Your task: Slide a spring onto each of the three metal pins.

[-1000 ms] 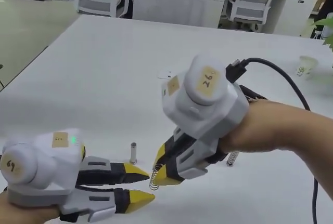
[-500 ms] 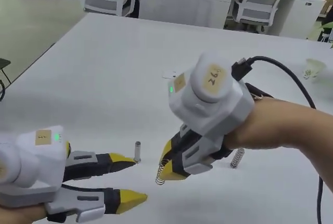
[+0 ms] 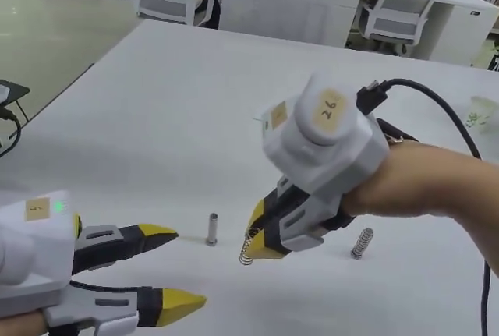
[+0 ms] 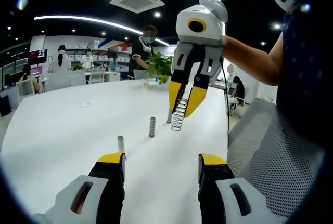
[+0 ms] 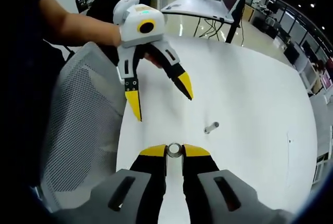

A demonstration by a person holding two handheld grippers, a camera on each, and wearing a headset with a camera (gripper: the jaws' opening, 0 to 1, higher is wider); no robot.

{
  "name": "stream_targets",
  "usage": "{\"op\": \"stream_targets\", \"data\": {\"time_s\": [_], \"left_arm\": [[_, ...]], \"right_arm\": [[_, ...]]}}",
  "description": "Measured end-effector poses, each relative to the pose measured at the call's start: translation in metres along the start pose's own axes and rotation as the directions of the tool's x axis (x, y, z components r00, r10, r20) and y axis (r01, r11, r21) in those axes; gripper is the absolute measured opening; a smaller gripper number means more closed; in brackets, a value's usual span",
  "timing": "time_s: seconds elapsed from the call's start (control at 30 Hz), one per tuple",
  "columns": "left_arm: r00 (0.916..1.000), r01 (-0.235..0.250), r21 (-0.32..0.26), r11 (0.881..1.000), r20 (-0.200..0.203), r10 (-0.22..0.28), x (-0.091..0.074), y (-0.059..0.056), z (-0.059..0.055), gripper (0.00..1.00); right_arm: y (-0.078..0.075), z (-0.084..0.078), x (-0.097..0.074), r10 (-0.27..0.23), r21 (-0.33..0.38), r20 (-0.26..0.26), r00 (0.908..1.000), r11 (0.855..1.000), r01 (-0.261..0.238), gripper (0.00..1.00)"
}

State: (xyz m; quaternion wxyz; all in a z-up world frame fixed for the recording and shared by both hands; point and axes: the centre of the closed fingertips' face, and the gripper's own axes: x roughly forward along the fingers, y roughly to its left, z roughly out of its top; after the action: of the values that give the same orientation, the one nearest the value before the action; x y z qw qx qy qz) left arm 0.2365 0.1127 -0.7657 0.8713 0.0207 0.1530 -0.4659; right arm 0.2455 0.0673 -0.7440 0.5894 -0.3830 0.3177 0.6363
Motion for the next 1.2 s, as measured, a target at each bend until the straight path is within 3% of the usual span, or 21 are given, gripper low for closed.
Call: {"op": "stream_targets", "data": {"time_s": [0.33,0.87,1.2], "left_arm": [[0.9992,-0.039,-0.020,0.999,-0.006,0.039,-0.008,0.007,-0.008,0.59],[0.9979,-0.065,-0.028,0.997,-0.003,0.065,-0.016,0.010,-0.011,0.59],[0.9973,-0.073,-0.026,0.997,-0.003,0.073,-0.019,0.009,-0.012,0.59]], "right_arm": [[-0.024,0.002,0.004,-0.033,0.003,-0.014,0.9993,0.999,0.034,0.08],[-0.057,0.019,0.013,-0.078,-0.009,-0.002,0.9970,0.997,0.078,0.08],[-0.076,0.027,0.030,-0.095,0.009,0.017,0.9953,0.995,0.095,0.08]]}}
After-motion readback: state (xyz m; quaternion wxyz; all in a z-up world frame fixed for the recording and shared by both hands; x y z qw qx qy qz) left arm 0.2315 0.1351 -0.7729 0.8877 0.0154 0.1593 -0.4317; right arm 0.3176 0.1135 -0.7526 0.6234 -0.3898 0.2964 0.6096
